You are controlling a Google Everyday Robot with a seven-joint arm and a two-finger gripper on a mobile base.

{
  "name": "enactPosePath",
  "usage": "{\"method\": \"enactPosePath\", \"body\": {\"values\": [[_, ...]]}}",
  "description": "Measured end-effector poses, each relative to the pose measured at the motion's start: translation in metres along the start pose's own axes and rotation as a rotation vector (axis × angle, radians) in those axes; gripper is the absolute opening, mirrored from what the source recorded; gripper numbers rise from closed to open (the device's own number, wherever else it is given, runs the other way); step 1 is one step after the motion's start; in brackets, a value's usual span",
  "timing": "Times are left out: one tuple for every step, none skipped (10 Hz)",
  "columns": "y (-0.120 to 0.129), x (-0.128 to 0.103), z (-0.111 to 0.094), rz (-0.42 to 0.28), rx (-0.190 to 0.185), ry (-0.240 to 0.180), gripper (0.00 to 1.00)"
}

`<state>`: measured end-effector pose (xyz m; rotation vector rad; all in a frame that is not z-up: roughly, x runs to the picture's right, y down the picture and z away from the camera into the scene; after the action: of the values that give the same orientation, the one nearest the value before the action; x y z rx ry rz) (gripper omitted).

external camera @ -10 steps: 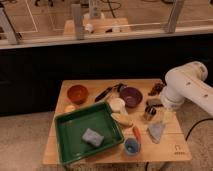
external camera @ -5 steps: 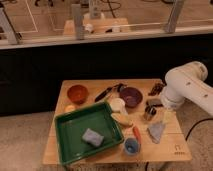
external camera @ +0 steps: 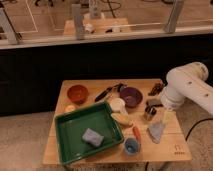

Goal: Place pepper in table surface

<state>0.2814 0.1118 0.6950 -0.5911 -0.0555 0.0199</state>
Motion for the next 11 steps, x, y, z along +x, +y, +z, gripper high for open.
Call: {"method": "enactPosePath", "body": {"values": [[0.003,-0.003,0.013,-0.051,-0.019,-0.081,0.8],[0.007,-0.007,0.029,-0.132,-0.028,-0.197,0.8],[0.013,-0.01,0.042,-0.235,-0.031,-0.314,0.8],[0.021,-0.013,0.051,-0.369,-0.02,-0.44,0.8],[0.026,-0.016,0.056,-0.473,0.006,-0.535,0.8],[0.03,-0.019,0.06,-0.561,0.041,-0.618,0.8],[0.033,-0.019,0.063,-0.617,0.069,-0.671,0.8],[0.037,-0.019,0.065,-0.671,0.102,-0.722,0.8],[0.04,-0.019,0.066,-0.719,0.138,-0.77,0.8],[0.041,-0.018,0.067,-0.735,0.151,-0.782,0.8],[0.042,-0.023,0.068,-0.754,0.141,-0.751,0.8]]}}
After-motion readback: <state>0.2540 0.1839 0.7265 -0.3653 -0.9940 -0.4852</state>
